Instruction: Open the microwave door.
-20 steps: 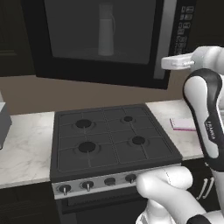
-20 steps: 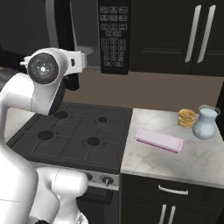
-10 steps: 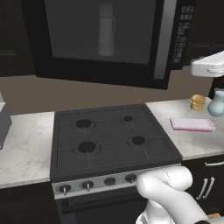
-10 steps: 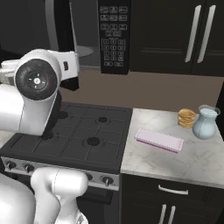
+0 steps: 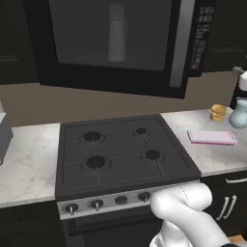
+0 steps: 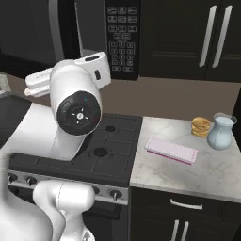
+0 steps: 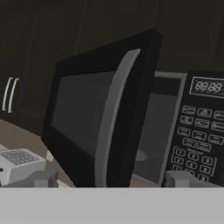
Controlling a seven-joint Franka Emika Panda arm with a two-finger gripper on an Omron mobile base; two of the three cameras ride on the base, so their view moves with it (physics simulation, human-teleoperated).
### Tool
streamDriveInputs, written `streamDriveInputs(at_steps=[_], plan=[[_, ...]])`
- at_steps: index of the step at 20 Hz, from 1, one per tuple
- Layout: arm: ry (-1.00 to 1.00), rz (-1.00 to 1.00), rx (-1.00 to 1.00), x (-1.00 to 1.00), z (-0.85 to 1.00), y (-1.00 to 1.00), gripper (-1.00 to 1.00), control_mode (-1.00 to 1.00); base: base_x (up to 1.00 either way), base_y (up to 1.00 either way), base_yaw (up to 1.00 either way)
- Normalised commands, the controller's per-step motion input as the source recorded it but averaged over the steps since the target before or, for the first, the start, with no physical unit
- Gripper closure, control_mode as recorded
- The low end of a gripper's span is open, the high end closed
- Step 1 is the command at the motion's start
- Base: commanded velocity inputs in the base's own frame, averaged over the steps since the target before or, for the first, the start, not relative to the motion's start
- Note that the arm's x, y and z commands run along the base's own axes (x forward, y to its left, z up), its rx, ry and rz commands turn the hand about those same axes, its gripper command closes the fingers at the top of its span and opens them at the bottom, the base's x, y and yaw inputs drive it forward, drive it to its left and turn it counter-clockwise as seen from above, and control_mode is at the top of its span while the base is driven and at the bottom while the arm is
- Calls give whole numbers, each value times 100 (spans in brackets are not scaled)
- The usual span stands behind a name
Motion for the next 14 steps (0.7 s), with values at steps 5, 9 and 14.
streamDriveInputs(at_steps=[5, 9, 14], plan=[[-27, 17, -22, 36, -14, -47, -100, -100, 0, 0, 0], [-20, 18, -33, 44, -14, -11, -100, -100, 0, 0, 0], [-10, 14, -35, 47, -8, 0, -100, -100, 0, 0, 0]])
